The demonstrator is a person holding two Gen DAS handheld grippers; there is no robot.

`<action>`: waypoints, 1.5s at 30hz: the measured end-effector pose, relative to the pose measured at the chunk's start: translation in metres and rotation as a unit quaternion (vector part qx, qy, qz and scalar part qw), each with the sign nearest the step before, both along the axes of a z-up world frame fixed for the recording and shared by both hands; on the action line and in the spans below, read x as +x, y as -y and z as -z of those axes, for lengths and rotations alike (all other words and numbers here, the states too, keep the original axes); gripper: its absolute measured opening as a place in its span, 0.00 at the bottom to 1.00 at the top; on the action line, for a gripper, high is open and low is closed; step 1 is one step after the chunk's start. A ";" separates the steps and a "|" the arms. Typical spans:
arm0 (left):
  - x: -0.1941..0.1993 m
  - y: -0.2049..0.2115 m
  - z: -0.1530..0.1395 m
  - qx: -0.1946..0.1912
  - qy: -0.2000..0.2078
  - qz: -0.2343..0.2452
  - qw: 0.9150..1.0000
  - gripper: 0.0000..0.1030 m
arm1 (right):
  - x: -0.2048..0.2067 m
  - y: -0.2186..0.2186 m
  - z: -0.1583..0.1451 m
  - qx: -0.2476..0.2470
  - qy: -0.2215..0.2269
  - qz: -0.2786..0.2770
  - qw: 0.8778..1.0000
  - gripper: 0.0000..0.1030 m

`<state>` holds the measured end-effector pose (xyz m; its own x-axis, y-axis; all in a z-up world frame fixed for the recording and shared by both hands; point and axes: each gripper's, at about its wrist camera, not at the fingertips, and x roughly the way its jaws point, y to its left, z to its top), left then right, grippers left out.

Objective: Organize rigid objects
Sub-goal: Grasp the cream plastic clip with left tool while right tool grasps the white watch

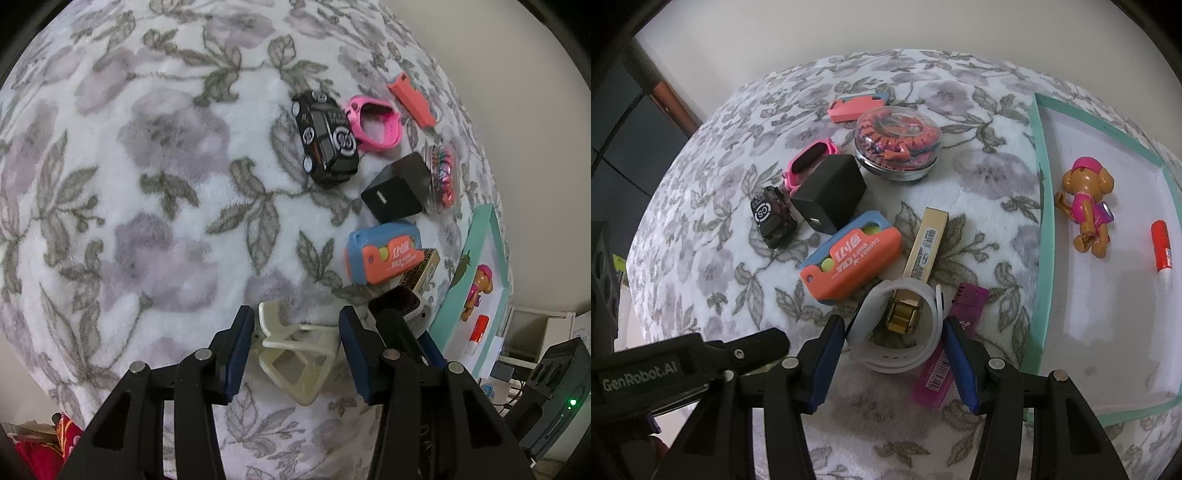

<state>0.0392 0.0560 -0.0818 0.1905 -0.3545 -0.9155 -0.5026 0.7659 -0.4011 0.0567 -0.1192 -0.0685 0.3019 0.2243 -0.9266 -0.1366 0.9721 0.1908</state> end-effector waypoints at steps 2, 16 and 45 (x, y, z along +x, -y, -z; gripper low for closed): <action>-0.001 -0.002 -0.006 0.010 0.009 -0.001 1.000 0.42 | 0.001 0.002 -0.001 0.003 0.000 0.003 1.000 0.56; 0.012 0.008 -0.011 0.024 0.026 0.027 0.999 0.11 | -0.001 0.009 -0.007 0.018 0.003 0.014 1.000 0.56; 0.011 0.020 -0.026 0.027 0.046 0.085 0.995 0.60 | 0.000 0.019 -0.008 0.027 -0.006 0.036 0.999 0.56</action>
